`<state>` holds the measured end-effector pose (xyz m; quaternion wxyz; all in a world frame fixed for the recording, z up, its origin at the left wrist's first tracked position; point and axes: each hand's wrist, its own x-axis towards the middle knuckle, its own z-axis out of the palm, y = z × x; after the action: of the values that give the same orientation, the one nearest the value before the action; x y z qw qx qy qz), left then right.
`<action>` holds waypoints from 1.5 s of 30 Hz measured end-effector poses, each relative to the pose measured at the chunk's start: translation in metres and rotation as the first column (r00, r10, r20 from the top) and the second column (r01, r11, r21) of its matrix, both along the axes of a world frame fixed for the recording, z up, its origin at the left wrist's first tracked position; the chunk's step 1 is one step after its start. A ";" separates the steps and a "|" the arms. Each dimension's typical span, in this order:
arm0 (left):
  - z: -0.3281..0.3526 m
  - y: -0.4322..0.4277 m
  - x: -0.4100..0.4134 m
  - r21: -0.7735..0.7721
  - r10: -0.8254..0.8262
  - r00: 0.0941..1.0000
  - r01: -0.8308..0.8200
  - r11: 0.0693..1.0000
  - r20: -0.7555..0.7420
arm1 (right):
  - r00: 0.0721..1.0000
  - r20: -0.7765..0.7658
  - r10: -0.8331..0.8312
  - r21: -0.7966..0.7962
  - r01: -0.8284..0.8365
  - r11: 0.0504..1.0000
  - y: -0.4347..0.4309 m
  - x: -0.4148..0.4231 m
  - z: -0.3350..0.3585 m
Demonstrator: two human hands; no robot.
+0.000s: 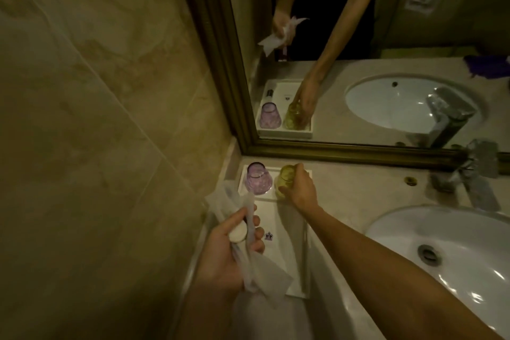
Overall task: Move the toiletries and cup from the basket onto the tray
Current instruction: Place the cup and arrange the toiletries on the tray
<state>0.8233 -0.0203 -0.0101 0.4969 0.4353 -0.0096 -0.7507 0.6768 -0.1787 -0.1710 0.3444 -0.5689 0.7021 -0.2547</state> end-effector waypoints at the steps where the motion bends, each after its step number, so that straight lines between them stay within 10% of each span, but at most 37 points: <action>1: -0.003 -0.002 0.002 0.001 -0.009 1.000 0.009 1.000 0.000 | 1.000 -0.010 -0.003 0.005 0.003 1.000 -0.001 0.003 -0.002; 6: -0.009 -0.015 0.007 -0.011 -0.040 0.999 0.040 0.999 0.023 | 0.995 0.076 -0.064 0.027 0.062 0.998 0.000 -0.007 0.023; 12: -0.031 -0.032 -0.006 0.017 0.001 1.000 -0.001 1.000 0.000 | 0.990 0.000 0.143 -0.463 -0.127 0.877 0.091 -0.007 0.131; 16: -0.033 -0.039 -0.028 0.032 0.071 0.997 -0.072 0.997 0.037 | 0.870 -0.299 0.392 -0.226 -0.464 0.856 0.126 0.009 0.141; 25: -0.043 -0.029 -0.031 0.053 -0.057 0.966 0.045 0.998 0.252 | 0.858 -0.383 0.341 -0.305 -0.467 0.830 0.144 0.008 0.124; 29: -0.054 -0.028 -0.014 0.110 -0.018 0.957 -0.015 0.994 0.291 | 0.963 -0.101 0.249 -0.243 -0.266 0.933 0.156 -0.014 0.108; 35: -0.063 -0.040 0.000 0.073 -0.042 0.937 0.017 0.997 0.347 | 0.728 -0.468 0.501 0.162 -0.487 0.858 0.189 -0.022 0.019; 39: -0.062 -0.043 -0.006 0.022 -0.023 0.962 0.017 1.000 0.271 | 0.727 -0.490 0.481 0.134 -0.482 0.866 0.194 -0.018 -0.009; 42: -0.060 -0.046 -0.010 -0.008 -0.013 0.965 0.016 1.000 0.262 | 0.808 -0.400 0.433 0.084 -0.439 0.895 0.187 -0.021 0.013; 45: -0.059 -0.047 -0.015 -0.014 -0.021 0.956 0.026 1.000 0.293 | 0.994 0.023 0.108 -0.026 -0.107 0.994 0.178 -0.024 0.057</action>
<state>0.8083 -0.0677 -0.0693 0.4850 0.5372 -0.0951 -0.6835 0.6525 -0.0003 -0.1136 0.3593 -0.6067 0.6630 -0.2514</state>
